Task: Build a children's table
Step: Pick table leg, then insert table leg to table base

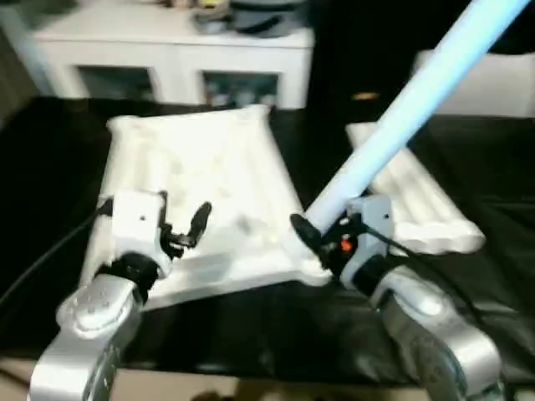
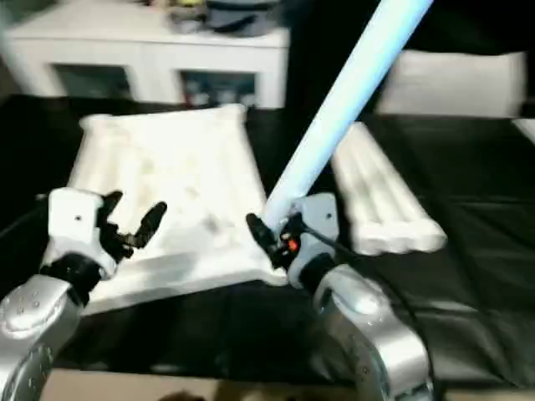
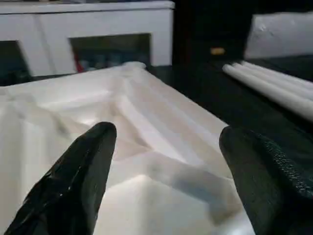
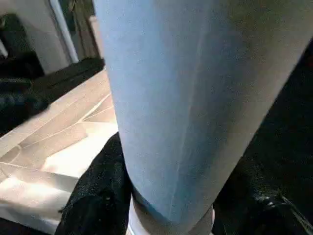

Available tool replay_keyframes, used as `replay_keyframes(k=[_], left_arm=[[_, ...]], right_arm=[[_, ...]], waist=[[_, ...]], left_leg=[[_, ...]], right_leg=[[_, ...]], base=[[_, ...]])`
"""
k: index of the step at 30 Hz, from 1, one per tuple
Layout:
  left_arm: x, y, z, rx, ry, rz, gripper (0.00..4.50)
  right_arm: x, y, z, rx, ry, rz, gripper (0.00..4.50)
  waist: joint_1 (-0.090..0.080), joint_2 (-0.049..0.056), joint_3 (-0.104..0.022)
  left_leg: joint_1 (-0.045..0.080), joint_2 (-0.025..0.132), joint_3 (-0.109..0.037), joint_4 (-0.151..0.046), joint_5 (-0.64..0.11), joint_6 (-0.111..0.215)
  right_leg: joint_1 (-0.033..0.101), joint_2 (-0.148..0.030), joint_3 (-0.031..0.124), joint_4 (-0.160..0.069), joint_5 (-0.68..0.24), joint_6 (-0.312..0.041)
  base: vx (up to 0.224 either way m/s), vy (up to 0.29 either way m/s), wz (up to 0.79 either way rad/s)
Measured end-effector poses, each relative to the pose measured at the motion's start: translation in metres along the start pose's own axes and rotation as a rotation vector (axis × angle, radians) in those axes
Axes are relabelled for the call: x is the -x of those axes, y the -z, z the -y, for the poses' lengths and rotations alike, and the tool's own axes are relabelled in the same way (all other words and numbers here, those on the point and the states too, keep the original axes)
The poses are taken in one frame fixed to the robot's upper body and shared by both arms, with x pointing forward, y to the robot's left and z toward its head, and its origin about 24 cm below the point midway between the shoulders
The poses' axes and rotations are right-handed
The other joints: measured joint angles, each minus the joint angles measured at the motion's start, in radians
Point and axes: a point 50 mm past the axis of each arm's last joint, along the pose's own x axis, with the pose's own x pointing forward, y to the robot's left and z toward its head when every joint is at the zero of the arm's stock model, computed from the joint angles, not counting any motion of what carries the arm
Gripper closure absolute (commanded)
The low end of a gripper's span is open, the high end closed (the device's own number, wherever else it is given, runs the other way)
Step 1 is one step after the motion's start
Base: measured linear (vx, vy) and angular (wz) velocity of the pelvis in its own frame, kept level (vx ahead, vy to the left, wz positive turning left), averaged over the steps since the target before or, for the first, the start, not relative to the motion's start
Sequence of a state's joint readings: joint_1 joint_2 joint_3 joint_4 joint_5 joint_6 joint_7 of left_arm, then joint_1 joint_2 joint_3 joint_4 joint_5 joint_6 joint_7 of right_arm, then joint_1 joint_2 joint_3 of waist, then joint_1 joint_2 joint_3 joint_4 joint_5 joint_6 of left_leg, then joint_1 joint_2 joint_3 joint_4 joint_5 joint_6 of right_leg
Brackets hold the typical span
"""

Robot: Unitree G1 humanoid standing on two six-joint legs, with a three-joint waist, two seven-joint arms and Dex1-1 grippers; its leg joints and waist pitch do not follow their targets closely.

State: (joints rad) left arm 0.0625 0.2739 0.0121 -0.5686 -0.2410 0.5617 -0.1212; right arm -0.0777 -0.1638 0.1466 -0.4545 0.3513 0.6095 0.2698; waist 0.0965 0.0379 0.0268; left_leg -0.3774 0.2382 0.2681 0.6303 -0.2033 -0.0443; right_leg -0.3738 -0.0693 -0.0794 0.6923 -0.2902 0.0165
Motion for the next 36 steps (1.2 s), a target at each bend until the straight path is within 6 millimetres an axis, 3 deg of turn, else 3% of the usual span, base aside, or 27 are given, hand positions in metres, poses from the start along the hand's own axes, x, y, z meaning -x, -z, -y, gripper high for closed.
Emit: replay_keyframes(k=[1,2,3,4,5,8,11,16,23,25,34,36], left_arm=[[-0.001,0.001,0.004,0.013,0.012,-0.004,0.71],[-0.001,0.004,0.009,0.02,0.033,-0.019,0.71],[-0.002,0.004,0.014,0.028,0.058,-0.026,0.71],[-0.002,0.004,0.015,0.028,0.065,-0.029,0.71],[-0.002,0.003,0.016,0.027,0.068,-0.03,0.71],[-0.003,0.007,0.016,0.026,0.071,-0.063,0.71],[-0.003,0.012,0.02,0.021,0.117,-0.106,0.71],[-0.006,0.016,0.021,-0.037,0.274,-0.157,0.71],[-0.003,0.025,0.017,-0.196,0.712,-0.32,0.71],[-0.006,0.031,0.017,-0.214,0.788,-0.363,1.07],[-0.032,0.043,-0.006,-0.252,0.777,-0.458,1.68],[-0.035,0.043,-0.009,-0.242,0.763,-0.469,2.0]], right_arm=[[0.001,-0.001,0.004,0.011,0.011,-0.002,2.61],[0.003,0.001,0.008,0.011,0.027,-0.017,2.61],[0.006,0.003,0.014,0.02,0.048,-0.033,2.61],[0.007,0.002,0.018,0.034,0.06,-0.034,2.61],[0.007,0.001,0.02,0.05,0.058,-0.029,2.61],[0.008,-0.003,0.02,0.058,0.025,-0.008,2.61],[0.008,-0.004,0.02,0.039,0.005,-0.003,2.61],[0.006,-0.008,0.019,0.016,0.002,0.026,2.61],[0.01,-0.006,0.023,0.064,-0.077,-0.065,2.61],[0.011,-0.006,0.023,0.07,-0.093,-0.074,2.61],[0.011,-0.005,0.024,0.079,-0.108,-0.089,2.61],[0.011,-0.005,0.023,0.081,-0.111,-0.09,2.61]], waist=[[-0.002,-0.002,-0.002],[0.0,-0.006,0.001],[-0.002,0.004,-0.002],[-0.005,0.014,-0.004],[-0.007,0.018,-0.005],[-0.014,0.022,-0.002],[-0.021,0.019,0.002],[-0.037,0.023,0.006],[-0.052,0.026,0.018],[-0.055,0.027,0.023],[-0.062,0.034,0.033],[-0.062,0.035,0.033]], left_leg=[[-0.013,-0.022,-0.023,0.003,-0.002,-0.008],[-0.025,-0.043,-0.058,0.002,-0.005,-0.009],[-0.029,-0.065,-0.099,0.001,-0.006,-0.007],[-0.029,-0.072,-0.119,0.0,-0.003,-0.012],[-0.028,-0.074,-0.129,-0.002,0.006,-0.025],[-0.025,-0.069,-0.132,-0.006,0.008,-0.029],[-0.023,-0.064,-0.133,-0.011,0.01,-0.026],[-0.025,-0.066,-0.126,-0.011,0.009,-0.011],[-0.021,-0.07,-0.121,-0.011,0.008,-0.004],[-0.02,-0.07,-0.121,-0.012,0.009,-0.003],[-0.012,-0.069,-0.117,-0.018,0.011,-0.004],[-0.012,-0.07,-0.116,-0.02,0.014,-0.003]], right_leg=[[-0.013,0.006,0.012,0.014,-0.006,-0.004],[-0.021,0.005,0.017,0.021,-0.009,-0.004],[-0.023,0.012,0.019,0.025,-0.01,-0.004],[-0.022,0.017,0.017,0.025,-0.009,-0.005],[-0.022,0.02,0.016,0.025,-0.009,-0.009],[-0.017,0.029,0.015,0.011,0.0,-0.03],[-0.009,0.033,0.011,-0.014,0.014,-0.031],[0.003,0.03,0.013,-0.047,0.034,-0.028],[0.007,0.026,0.016,-0.052,0.038,-0.027],[0.007,0.026,0.017,-0.05,0.038,-0.027],[0.01,0.026,0.019,-0.049,0.04,-0.029],[0.009,0.026,0.019,-0.049,0.039,-0.03]], base=[[-0.086,-0.111,-0.39],[-0.11,-0.16,-0.46],[-0.06,-0.104,-0.21],[-0.037,-0.071,-0.16],[0.0,0.0,0.0],[0.0,0.0,0.0],[0.0,0.0,0.0],[0.019,0.053,-0.02],[0.002,0.009,0.0],[0.0,0.0,0.0],[0.0,0.0,0.0],[0.0,0.0,0.0]])
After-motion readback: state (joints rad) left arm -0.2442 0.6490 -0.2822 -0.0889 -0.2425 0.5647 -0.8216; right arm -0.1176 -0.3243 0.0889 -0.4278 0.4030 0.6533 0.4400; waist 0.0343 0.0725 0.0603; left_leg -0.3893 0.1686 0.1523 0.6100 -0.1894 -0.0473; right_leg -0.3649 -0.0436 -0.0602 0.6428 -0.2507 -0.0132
